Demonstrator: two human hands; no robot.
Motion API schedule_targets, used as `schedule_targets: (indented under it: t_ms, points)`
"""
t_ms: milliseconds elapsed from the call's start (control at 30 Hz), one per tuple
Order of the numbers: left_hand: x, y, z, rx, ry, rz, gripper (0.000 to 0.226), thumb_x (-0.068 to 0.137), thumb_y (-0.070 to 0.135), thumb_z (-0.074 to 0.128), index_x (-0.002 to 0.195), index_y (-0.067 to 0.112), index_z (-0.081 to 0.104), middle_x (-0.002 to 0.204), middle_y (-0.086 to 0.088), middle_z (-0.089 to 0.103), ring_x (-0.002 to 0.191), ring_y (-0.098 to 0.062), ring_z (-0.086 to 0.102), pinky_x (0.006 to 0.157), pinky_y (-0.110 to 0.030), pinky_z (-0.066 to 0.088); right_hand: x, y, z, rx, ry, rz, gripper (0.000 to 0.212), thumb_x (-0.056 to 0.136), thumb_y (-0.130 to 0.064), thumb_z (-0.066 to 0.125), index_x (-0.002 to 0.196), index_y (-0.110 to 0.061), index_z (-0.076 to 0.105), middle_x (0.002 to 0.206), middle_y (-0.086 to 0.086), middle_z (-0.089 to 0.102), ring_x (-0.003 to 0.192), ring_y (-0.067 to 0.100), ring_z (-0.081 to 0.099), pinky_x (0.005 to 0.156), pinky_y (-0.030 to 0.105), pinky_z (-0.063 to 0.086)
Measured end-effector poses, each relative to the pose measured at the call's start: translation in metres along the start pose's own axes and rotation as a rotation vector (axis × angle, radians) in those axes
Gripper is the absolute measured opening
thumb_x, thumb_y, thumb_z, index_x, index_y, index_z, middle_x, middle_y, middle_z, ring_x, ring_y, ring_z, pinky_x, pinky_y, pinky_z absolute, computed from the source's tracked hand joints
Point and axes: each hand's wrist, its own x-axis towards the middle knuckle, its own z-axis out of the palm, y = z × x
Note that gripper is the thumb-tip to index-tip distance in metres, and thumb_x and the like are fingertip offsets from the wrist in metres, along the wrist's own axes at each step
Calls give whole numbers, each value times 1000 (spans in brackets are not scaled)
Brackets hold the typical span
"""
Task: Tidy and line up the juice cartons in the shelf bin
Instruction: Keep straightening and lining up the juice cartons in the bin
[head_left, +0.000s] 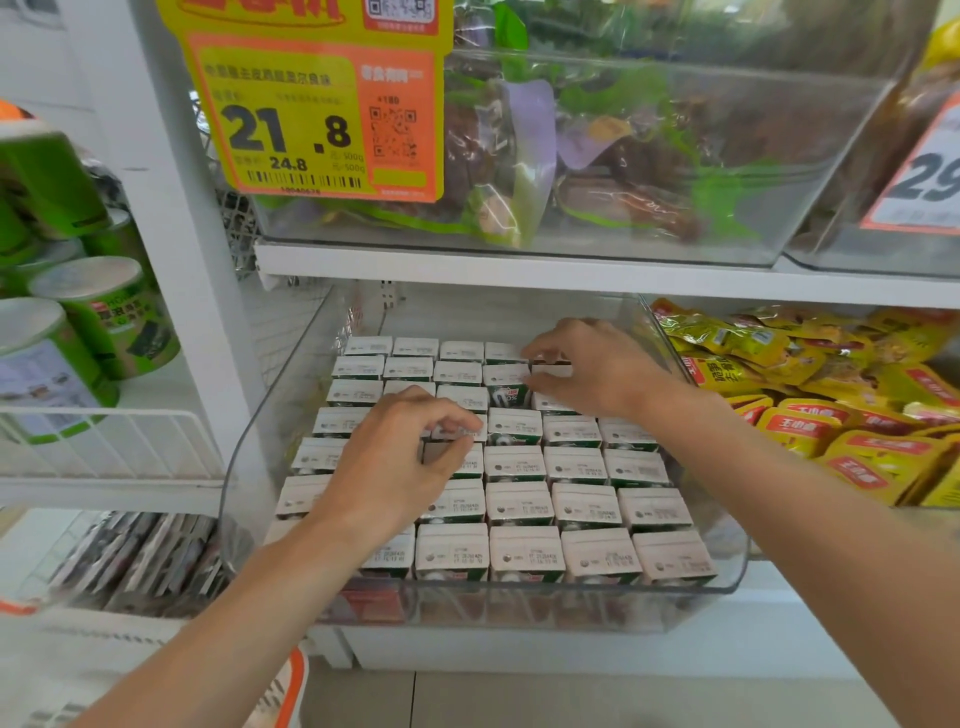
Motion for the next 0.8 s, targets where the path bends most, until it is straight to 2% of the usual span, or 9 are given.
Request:
schedule_targets:
  t_ms: [67, 167, 267, 367, 500, 633, 700, 767, 800]
  points:
    - [0, 0, 0, 2, 3, 2, 16, 96, 27, 74, 107, 37, 78, 100, 22, 63, 104, 5, 55, 81, -6, 37, 3, -10, 7, 11, 18, -35, 40, 97, -41, 72, 135, -28, 68, 132, 2, 65, 130, 25, 55, 102, 37, 48]
    - [-1, 0, -1, -6, -1, 5, 16, 96, 27, 73, 108, 37, 78, 100, 21, 63, 104, 6, 54, 82, -7, 38, 10, -17, 13, -1, -9, -42, 39, 93, -40, 78, 128, -27, 67, 121, -1, 61, 127, 25, 53, 94, 33, 43]
    - [-1, 0, -3, -6, -6, 7, 16, 96, 28, 73, 108, 37, 77, 101, 21, 64, 104, 7, 53, 81, -7, 37, 15, -16, 10, -16, -73, -52, 44, 90, -39, 82, 128, -24, 66, 114, -3, 54, 123, 24, 51, 99, 34, 42]
    - [-2, 1, -3, -17, -9, 3, 16, 96, 27, 73, 108, 37, 77, 101, 21, 63, 105, 7, 53, 82, -9, 37, 15, -18, 5, 17, -87, -32, 42, 91, -33, 81, 128, -21, 67, 121, 1, 58, 127, 25, 46, 105, 36, 41]
    - [-3, 1, -4, -28, -16, -4, 17, 96, 25, 73, 108, 37, 77, 102, 20, 63, 104, 6, 54, 82, -14, 40, 9, -24, -5, 57, 10, -22, 36, 96, -28, 77, 128, -19, 64, 131, 6, 61, 130, 28, 52, 110, 42, 41]
    - [-3, 0, -5, -40, 5, -16, 26, 96, 22, 73, 117, 37, 73, 104, 20, 61, 101, 5, 55, 82, -20, 47, -18, -25, -7, 195, 125, -61, 31, 96, -22, 77, 123, -20, 62, 117, 0, 72, 117, 24, 64, 100, 45, 52]
    - [-2, 0, -5, -45, 30, -11, 35, 95, 20, 74, 125, 37, 67, 107, 20, 60, 101, 3, 57, 86, -26, 53, -34, -23, -4, 258, 237, -102, 31, 95, -21, 79, 122, -21, 63, 115, -6, 72, 109, 12, 64, 96, 35, 53]
    - [-2, 2, -5, -55, 42, -1, 52, 95, 25, 75, 139, 42, 53, 118, 21, 59, 107, 3, 57, 94, -31, 55, -51, -24, -4, 335, 337, -153, 34, 93, -21, 80, 123, -22, 64, 116, -14, 69, 103, -6, 60, 91, 11, 48]
    - [-2, 5, -6, -73, 38, 6, 61, 94, 31, 74, 146, 45, 45, 127, 21, 58, 113, 4, 56, 98, -30, 53, -59, -24, -4, 374, 369, -180, 35, 92, -22, 80, 123, -22, 64, 115, -17, 68, 102, -12, 58, 90, 5, 44]
